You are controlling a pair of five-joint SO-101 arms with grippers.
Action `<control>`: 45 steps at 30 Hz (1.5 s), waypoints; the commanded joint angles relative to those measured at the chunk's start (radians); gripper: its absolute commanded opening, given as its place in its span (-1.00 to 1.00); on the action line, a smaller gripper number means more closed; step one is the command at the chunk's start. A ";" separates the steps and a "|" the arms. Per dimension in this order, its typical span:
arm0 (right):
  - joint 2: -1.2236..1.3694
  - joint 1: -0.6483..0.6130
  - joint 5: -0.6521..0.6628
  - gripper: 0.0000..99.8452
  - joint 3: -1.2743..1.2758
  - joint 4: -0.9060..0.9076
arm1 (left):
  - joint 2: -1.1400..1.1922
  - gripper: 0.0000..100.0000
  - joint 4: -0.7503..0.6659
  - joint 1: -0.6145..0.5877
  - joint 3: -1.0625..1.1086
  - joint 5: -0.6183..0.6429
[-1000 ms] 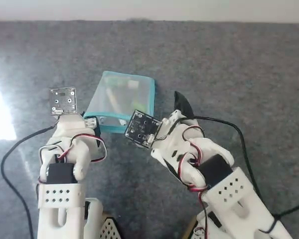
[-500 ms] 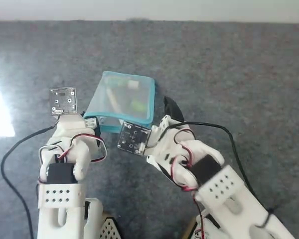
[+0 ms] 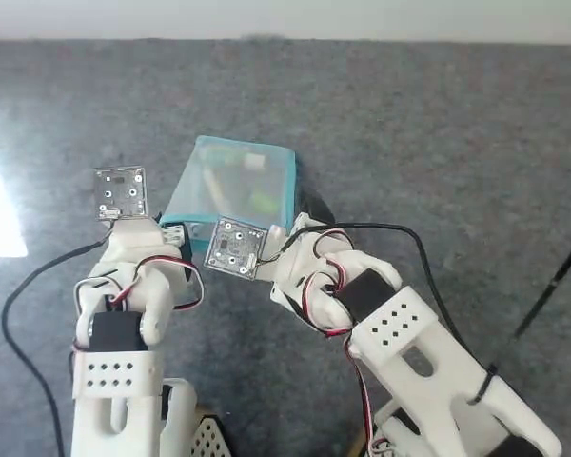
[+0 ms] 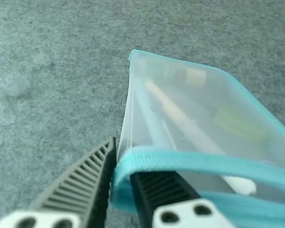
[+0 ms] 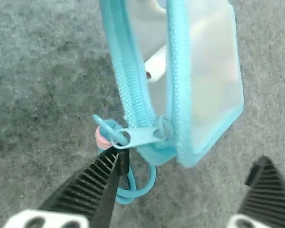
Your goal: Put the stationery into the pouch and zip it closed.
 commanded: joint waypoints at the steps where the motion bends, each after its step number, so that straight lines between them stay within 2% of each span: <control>1: -0.001 -0.004 0.008 -0.41 -0.057 -0.018 | -0.008 -0.98 -0.018 -0.003 -0.053 -0.006; 7: -0.001 -0.004 0.009 -0.55 -0.058 -0.018 | -0.008 -0.98 -0.018 -0.003 -0.051 -0.006; 15: -0.001 -0.004 0.008 -0.99 -0.063 -0.019 | -0.008 -0.98 -0.020 -0.003 -0.051 -0.006; 21: -0.001 -0.004 0.000 -0.99 -0.066 -0.031 | -0.008 -0.98 -0.020 -0.003 -0.051 -0.006; 27: -0.001 -0.001 -0.087 -0.97 -0.092 -0.031 | -0.008 -0.98 -0.020 -0.003 -0.050 -0.006; 32: 0.001 -0.019 -0.087 -0.70 -0.051 -0.036 | -0.008 -0.98 -0.020 -0.003 -0.050 -0.006; 35: 0.004 -0.041 -0.091 -0.60 -0.040 -0.045 | -0.008 -0.98 -0.020 -0.003 -0.053 -0.006; 45: 0.010 -0.005 -0.083 -0.59 -0.037 -0.104 | -0.009 -0.98 -0.014 -0.003 -0.054 -0.006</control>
